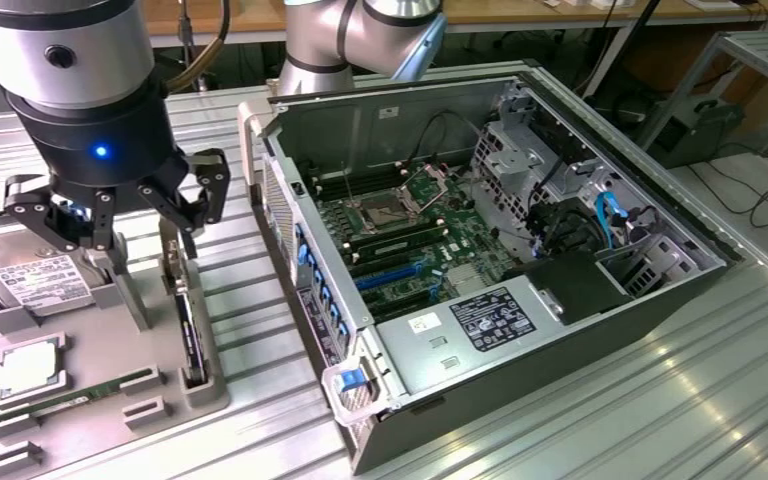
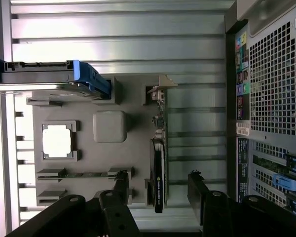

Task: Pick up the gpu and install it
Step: 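Pick up the gpu and move the gpu toward the slot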

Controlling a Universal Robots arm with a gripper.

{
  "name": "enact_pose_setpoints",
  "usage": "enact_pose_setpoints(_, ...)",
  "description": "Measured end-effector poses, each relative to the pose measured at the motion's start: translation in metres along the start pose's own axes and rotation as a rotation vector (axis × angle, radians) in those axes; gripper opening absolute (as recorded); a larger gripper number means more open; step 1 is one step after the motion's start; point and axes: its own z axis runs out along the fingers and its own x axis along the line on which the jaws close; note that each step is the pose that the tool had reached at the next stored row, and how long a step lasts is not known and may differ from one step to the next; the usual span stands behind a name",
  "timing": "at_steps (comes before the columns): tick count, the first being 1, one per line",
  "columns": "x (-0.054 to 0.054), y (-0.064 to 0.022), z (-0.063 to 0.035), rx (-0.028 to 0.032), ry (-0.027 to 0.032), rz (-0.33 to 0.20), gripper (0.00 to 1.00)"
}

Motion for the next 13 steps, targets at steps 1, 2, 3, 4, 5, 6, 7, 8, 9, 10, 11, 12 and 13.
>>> enact_pose_setpoints(1, 0.0, -0.0004, 0.0004, 0.0001, 0.0002, 0.0, 0.6)
enact_pose_setpoints(2, 0.0, -0.0006, 0.001, -0.0001, 0.0001, 0.0, 0.6)
enact_pose_setpoints(3, 0.0, -0.0008, 0.0018, -0.0002, 0.0, 0.0, 0.6)
enact_pose_setpoints(4, 0.0, -0.001, 0.0024, 0.0, 0.0001, 0.0, 0.6)
enact_pose_setpoints(5, 0.0, -0.0012, 0.0027, 0.0, 0.0001, 0.0, 0.6)
enact_pose_setpoints(6, 0.0, -0.0014, 0.0031, 0.0, 0.0001, 0.0, 0.6)
enact_pose_setpoints(7, 0.0, -0.0016, 0.0036, -0.0001, 0.0001, 0.0, 0.6)
enact_pose_setpoints(8, 0.0, -0.0019, 0.004, 0.0001, 0.0003, 0.0, 0.6)
enact_pose_setpoints(9, 0.0, -0.0022, 0.0045, 0.0, 0.0002, 0.0, 0.6)
enact_pose_setpoints(10, 0.0, -0.0025, 0.0051, -0.0001, 0.0002, 0.0, 0.6)
enact_pose_setpoints(11, 0.0, -0.0028, 0.0055, -0.0001, 0.0001, 0.0, 0.6)
enact_pose_setpoints(12, -0.0001, -0.0034, 0.006, -0.0001, 0.0001, -0.001, 0.6)
enact_pose_setpoints(13, 0.0, -0.0037, 0.0065, -0.0002, 0.0001, -0.001, 0.6)
